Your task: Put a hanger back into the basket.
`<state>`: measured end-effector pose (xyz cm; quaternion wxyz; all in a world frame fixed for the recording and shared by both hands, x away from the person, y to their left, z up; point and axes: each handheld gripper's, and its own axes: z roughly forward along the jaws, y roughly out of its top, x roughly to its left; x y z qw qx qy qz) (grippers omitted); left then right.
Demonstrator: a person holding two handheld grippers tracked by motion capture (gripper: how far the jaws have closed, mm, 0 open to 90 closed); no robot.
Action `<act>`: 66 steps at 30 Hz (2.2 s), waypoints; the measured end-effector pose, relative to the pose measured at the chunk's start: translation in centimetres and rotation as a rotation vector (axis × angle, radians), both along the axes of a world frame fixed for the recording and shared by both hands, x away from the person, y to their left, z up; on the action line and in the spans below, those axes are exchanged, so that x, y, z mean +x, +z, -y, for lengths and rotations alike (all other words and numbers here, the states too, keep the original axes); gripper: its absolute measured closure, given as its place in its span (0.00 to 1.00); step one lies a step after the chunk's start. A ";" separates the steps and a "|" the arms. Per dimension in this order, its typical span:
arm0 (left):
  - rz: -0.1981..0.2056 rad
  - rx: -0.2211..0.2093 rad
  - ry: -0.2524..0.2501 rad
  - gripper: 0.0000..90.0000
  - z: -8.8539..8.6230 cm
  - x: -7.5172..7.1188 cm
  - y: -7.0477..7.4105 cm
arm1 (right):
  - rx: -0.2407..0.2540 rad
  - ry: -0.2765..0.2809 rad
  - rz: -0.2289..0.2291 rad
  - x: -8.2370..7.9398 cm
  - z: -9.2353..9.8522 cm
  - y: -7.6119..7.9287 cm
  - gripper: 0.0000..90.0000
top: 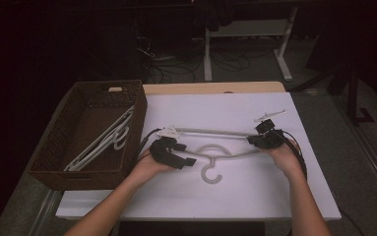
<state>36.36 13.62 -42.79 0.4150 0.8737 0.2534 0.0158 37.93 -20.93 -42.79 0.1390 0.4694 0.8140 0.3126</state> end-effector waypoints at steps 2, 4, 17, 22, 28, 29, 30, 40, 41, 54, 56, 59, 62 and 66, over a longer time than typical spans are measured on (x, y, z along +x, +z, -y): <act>0.020 0.014 0.008 0.43 0.3 0.6 0.0 | 0.019 0.007 0.007 -0.4 0.1 0.1 0.88; 0.042 0.037 0.023 0.56 0.5 1.3 -0.1 | 0.030 0.014 0.010 -0.8 0.1 0.1 0.82; 0.039 0.242 0.045 1.00 1.9 4.6 -1.8 | 0.089 0.020 0.062 -2.7 0.7 0.5 0.37; 0.003 0.253 0.019 1.00 1.8 3.9 -1.6 | 0.100 -0.005 0.079 -2.7 1.3 0.7 0.37; -0.032 0.249 -0.023 1.00 1.4 2.1 -1.5 | 0.096 -0.010 0.091 -2.7 1.4 0.8 0.37; -0.033 0.250 -0.043 1.00 1.3 1.3 -1.5 | 0.095 -0.010 0.094 -2.7 1.4 0.9 0.38; -0.038 0.252 -0.055 1.00 1.2 0.8 -1.4 | 0.093 -0.012 0.095 -2.7 1.3 0.9 0.38; -0.063 0.192 -0.127 1.00 0.3 -2.7 -1.0 | 0.089 -0.001 0.084 -2.7 0.9 1.3 0.60; -0.056 0.189 -0.131 1.00 0.3 -2.8 -1.0 | 0.086 -0.002 0.085 -2.7 0.8 1.3 0.65; -0.005 0.082 -0.103 0.50 -0.6 -2.4 0.3 | 0.013 -0.064 0.070 -0.7 -0.2 0.9 0.99; 0.003 0.065 -0.112 0.43 -0.7 -2.4 0.4 | -0.002 -0.074 0.056 0.0 -0.3 0.2 0.99; 0.011 0.053 -0.118 0.35 -0.8 -2.5 0.5 | -0.025 -0.089 0.040 0.5 -0.5 -0.6 0.99; 0.015 0.050 -0.123 0.31 -0.9 -2.5 0.4 | -0.020 -0.101 0.046 0.7 -0.4 -1.2 0.99; 0.015 0.055 -0.141 0.30 -0.7 -2.6 0.3 | -0.030 -0.103 0.048 0.7 -0.6 -1.4 0.99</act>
